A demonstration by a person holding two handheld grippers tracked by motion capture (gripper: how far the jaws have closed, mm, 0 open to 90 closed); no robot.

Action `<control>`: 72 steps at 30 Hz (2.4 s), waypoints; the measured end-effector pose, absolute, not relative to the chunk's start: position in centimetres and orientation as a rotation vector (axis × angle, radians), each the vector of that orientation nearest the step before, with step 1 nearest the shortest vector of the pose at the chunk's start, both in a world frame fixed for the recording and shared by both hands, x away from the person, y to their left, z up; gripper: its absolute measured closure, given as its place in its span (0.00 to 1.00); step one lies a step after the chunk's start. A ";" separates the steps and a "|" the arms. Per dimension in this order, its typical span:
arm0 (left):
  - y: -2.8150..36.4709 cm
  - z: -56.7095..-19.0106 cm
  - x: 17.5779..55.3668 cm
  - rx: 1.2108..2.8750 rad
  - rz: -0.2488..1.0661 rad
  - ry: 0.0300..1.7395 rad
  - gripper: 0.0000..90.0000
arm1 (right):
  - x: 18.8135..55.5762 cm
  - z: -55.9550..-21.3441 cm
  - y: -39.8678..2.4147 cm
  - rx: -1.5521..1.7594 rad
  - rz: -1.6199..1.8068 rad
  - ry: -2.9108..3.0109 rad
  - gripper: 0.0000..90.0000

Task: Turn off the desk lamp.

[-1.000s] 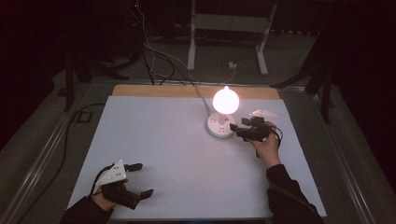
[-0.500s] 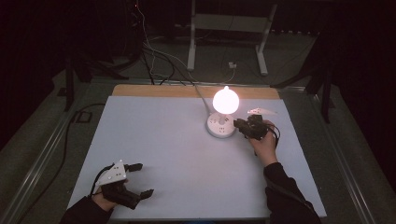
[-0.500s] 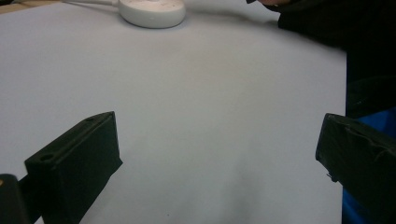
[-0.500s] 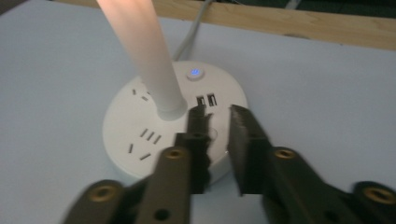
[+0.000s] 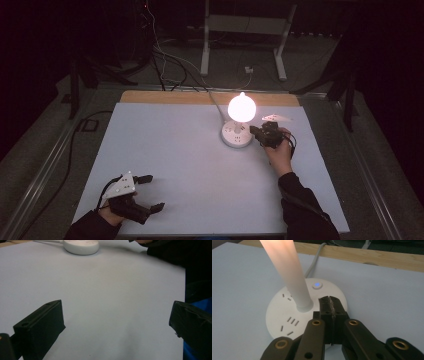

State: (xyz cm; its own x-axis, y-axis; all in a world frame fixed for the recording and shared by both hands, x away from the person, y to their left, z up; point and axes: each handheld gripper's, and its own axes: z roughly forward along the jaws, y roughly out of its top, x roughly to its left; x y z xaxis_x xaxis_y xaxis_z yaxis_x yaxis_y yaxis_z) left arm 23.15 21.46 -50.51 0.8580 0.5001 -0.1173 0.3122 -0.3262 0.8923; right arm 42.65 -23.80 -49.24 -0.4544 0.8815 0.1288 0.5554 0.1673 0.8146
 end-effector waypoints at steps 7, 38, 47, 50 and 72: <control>21.5 -50.5 23.1 1.937 0.214 0.602 0.00 | 43.0 -49.6 -23.2 1.359 1.167 2.094 1.00; 21.5 -50.5 23.2 1.935 0.207 0.605 0.00 | 42.9 -50.8 -23.0 1.340 1.131 2.097 1.00; 21.5 -50.5 23.2 1.939 0.209 0.603 0.00 | 42.9 -49.2 -23.1 1.322 1.168 2.067 1.00; 21.5 -50.5 23.2 1.933 0.209 0.602 0.00 | 42.8 -48.8 -23.2 1.317 1.174 2.059 1.00; 21.5 -50.5 23.2 1.935 0.208 0.603 0.00 | 42.8 -48.1 -23.7 1.319 1.177 2.046 1.00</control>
State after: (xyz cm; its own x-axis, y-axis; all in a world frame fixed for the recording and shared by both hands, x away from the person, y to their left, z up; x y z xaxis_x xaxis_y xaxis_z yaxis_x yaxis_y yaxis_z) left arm 23.22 21.49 -50.49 0.8581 0.4985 -0.1236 0.3162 -0.3230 0.8920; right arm 42.83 -23.73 -48.06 -0.4520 0.8881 0.0835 0.5188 0.1856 0.8345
